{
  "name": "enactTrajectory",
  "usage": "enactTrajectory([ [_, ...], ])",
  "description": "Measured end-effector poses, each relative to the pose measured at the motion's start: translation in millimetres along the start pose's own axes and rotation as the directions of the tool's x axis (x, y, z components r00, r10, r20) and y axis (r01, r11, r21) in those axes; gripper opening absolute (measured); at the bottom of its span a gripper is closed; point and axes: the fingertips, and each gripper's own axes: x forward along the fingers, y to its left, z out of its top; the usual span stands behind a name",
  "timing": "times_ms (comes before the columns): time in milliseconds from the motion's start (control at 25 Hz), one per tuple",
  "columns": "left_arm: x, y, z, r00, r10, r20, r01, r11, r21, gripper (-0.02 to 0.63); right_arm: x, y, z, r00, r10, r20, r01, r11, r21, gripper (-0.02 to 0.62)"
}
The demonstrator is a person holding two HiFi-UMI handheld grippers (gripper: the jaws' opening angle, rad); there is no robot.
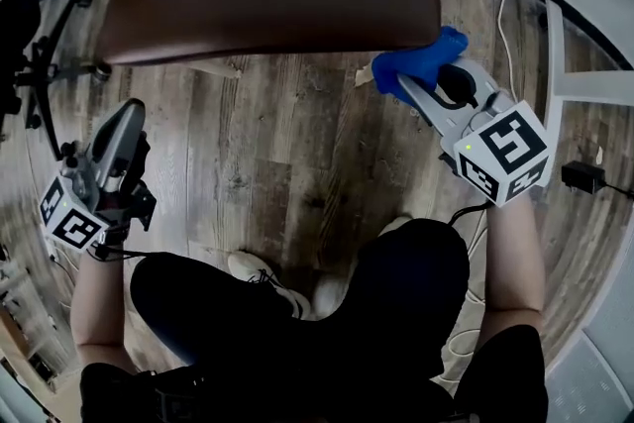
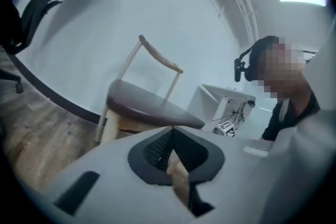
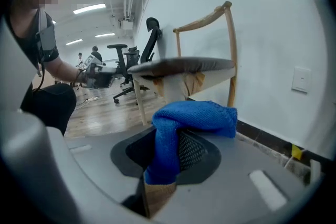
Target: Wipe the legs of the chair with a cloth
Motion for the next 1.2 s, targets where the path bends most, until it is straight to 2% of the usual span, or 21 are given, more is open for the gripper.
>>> enactTrajectory([
  [160, 21, -67, -8, 0.984, -0.175, -0.031, 0.175, 0.984, -0.024, 0.006, 23, -11, -43, 0.999, 0.015, -0.046, -0.012, 0.998, 0.067, 0.1],
  [320, 40, -113, -31, 0.961, -0.255, -0.109, 0.256, 0.967, -0.01, 0.006, 51, -17, -92, 0.995, 0.03, -0.09, -0.02, 0.994, 0.106, 0.098],
  [440, 49, -130, -50, 0.951, -0.265, -0.157, 0.266, 0.964, -0.02, 0.006, 73, -22, -129, 0.989, 0.039, -0.143, -0.023, 0.993, 0.114, 0.098],
  [600, 55, -142, -69, 0.952, -0.251, -0.177, 0.247, 0.968, -0.043, 0.006, 102, -27, -177, 0.971, 0.043, -0.236, -0.02, 0.995, 0.1, 0.098],
  [720, 60, -151, -78, 0.947, -0.247, -0.203, 0.246, 0.969, -0.029, 0.006, 120, -30, -208, 0.946, 0.049, -0.32, -0.027, 0.997, 0.072, 0.098],
  [840, 64, -155, -79, 0.947, -0.255, -0.195, 0.254, 0.967, -0.03, 0.006, 131, -34, -233, 0.911, 0.054, -0.409, -0.041, 0.998, 0.041, 0.1],
  [1000, 68, -156, -82, 0.95, -0.252, -0.185, 0.248, 0.968, -0.043, 0.006, 143, -36, -251, 0.864, 0.046, -0.501, -0.063, 0.998, -0.016, 0.1],
  [1200, 72, -157, -94, 0.942, -0.255, -0.216, 0.257, 0.966, -0.02, 0.006, 144, -36, -254, 0.845, 0.039, -0.534, -0.078, 0.996, -0.05, 0.101],
])
